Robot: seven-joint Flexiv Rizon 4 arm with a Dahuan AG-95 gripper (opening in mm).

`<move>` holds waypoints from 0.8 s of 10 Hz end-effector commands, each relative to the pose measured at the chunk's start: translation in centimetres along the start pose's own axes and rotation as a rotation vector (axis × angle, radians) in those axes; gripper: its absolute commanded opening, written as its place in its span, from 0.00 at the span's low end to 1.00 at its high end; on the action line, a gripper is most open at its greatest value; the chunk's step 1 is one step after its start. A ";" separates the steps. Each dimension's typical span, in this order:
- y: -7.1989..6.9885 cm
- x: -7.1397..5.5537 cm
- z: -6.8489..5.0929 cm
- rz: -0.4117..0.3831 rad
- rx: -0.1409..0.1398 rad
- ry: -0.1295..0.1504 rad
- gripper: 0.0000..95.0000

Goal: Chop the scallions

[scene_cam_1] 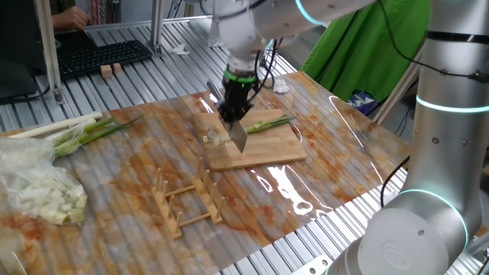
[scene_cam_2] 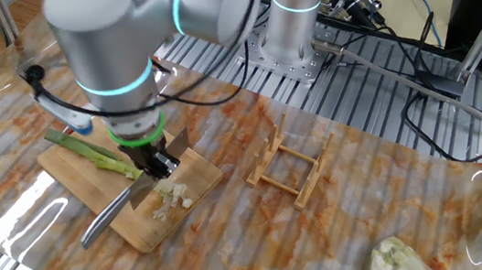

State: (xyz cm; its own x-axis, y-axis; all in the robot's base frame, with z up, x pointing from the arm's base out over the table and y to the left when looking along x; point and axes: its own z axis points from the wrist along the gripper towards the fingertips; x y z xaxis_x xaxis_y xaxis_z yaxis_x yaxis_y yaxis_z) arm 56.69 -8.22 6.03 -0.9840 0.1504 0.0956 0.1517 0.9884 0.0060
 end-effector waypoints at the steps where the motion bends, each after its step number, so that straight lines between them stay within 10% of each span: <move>1: -0.3 0.1 -0.3 -0.001 0.009 -0.007 0.00; 8: -1.4 -0.6 -2.0 -0.027 0.017 -0.018 0.00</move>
State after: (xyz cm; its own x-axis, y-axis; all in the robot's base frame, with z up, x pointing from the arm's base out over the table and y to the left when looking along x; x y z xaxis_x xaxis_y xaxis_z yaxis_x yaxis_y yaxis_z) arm 57.16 -9.77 8.00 -0.9896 0.1219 0.0770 0.1215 0.9925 -0.0090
